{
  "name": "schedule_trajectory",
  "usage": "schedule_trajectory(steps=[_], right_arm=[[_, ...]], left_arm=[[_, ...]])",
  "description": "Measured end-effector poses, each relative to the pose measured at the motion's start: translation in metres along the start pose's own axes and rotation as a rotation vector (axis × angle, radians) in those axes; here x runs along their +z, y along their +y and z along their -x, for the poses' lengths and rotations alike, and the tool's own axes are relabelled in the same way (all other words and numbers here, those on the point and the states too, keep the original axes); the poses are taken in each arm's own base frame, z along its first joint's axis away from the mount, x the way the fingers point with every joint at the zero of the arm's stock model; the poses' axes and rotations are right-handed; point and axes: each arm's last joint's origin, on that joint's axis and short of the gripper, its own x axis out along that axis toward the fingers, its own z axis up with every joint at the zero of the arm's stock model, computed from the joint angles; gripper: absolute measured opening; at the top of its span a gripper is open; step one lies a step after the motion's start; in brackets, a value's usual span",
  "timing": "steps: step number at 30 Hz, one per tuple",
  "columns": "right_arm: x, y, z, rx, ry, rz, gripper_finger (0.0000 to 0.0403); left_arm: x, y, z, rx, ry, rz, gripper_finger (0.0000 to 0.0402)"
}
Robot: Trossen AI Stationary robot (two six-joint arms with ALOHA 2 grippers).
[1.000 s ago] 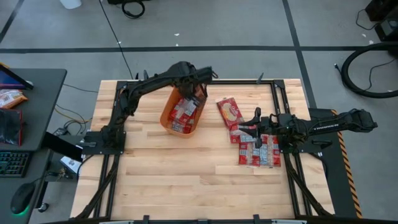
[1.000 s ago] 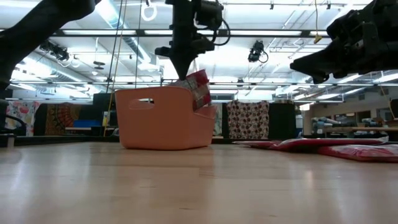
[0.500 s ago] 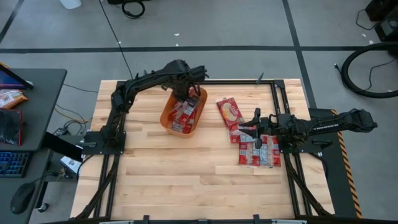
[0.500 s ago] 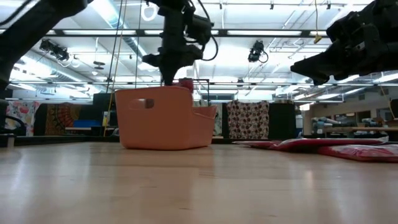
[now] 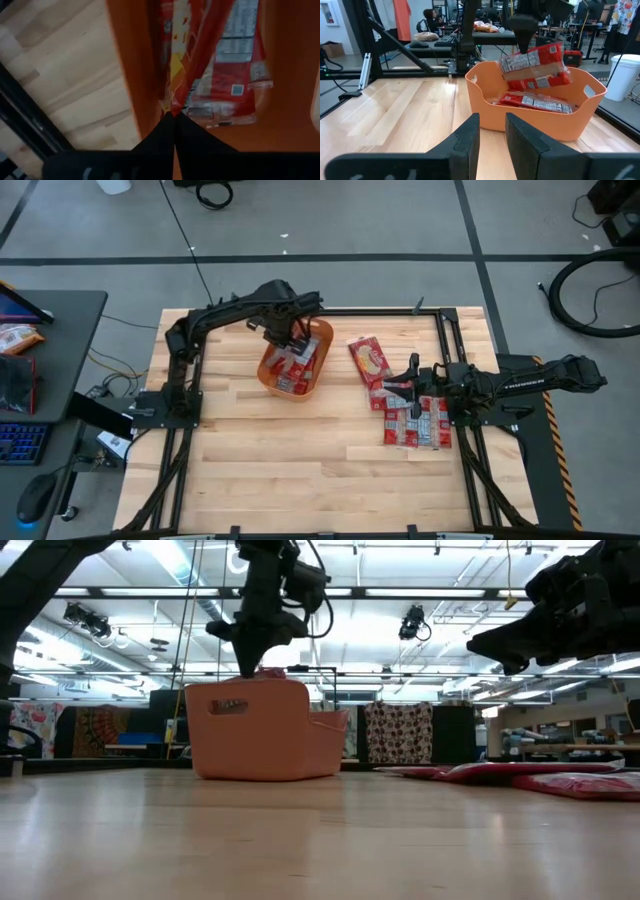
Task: Sort popcorn bags into baskets
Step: Put the red popcorn pack into the orange bin
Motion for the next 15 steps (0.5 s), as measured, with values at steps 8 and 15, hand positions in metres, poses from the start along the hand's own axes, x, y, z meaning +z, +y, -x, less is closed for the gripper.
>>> schedule_trajectory(steps=[8,15], right_arm=[[-0.005,0.001,0.000,0.019,0.050,0.003,0.0099],[-0.003,0.000,-0.003,0.001,0.101,0.046,0.0099]], left_arm=[[-0.003,-0.005,0.005,0.043,-0.089,-0.103,0.0090],[-0.024,-0.057,0.017,0.269,-0.455,-0.522,0.0117]])
